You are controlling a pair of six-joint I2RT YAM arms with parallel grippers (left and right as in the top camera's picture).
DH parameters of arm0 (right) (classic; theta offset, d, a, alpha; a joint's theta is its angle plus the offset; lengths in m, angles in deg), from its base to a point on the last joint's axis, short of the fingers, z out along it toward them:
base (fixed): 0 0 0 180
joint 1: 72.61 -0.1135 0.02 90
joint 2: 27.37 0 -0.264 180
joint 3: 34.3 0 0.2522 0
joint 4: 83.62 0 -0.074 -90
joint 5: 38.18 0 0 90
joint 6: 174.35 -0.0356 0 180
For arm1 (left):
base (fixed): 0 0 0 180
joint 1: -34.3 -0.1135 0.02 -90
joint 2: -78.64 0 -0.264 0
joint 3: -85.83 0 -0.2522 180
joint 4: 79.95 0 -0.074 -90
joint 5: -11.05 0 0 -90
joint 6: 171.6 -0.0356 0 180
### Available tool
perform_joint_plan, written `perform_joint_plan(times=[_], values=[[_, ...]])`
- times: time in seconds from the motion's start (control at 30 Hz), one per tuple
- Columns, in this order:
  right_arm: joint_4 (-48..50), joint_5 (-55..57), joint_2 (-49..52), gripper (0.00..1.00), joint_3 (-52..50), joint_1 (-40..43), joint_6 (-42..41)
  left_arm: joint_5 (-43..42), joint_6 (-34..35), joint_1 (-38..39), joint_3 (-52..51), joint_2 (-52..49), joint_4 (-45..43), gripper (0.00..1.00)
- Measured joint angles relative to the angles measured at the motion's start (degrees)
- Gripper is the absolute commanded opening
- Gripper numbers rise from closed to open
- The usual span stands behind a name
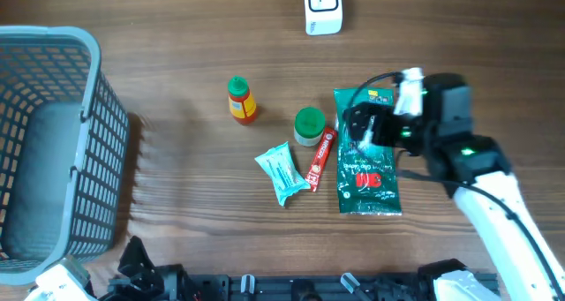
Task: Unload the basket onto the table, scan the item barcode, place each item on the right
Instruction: 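Swing the right gripper over and grasp the green glove bag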
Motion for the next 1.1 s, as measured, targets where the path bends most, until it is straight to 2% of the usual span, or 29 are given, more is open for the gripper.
perform_joint_plan(times=[0.07, 0.13, 0.23, 0.5, 0.77, 1.1], values=[[0.00, 12.72, 1.22, 1.00, 0.00, -9.11, -3.30, 0.00, 0.00, 0.00, 0.00, 0.00, 0.00, 1.00], [-0.02, 20.92, 1.79, 1.00, 0.00, -14.38, -5.62, -0.02, 0.02, 0.00, 0.00, 0.00, 0.00, 1.00], [-0.02, 29.35, 2.73, 1.00, 0.00, -17.29, -8.20, -0.02, 0.00, 0.00, 0.00, 0.00, 0.00, 1.00], [0.02, 35.43, 6.05, 1.00, 0.00, -17.27, -9.22, -0.02, 0.02, 0.00, 0.00, 0.00, 0.00, 1.00], [0.02, 38.73, 17.31, 1.00, 0.00, -17.27, -9.25, -0.02, 0.00, 0.00, 0.00, 0.00, -0.02, 1.00], [-0.22, 44.61, 19.30, 1.00, 0.00, -17.29, -14.62, -0.02, 0.00, 0.00, 0.00, 0.00, 0.00, 1.00]])
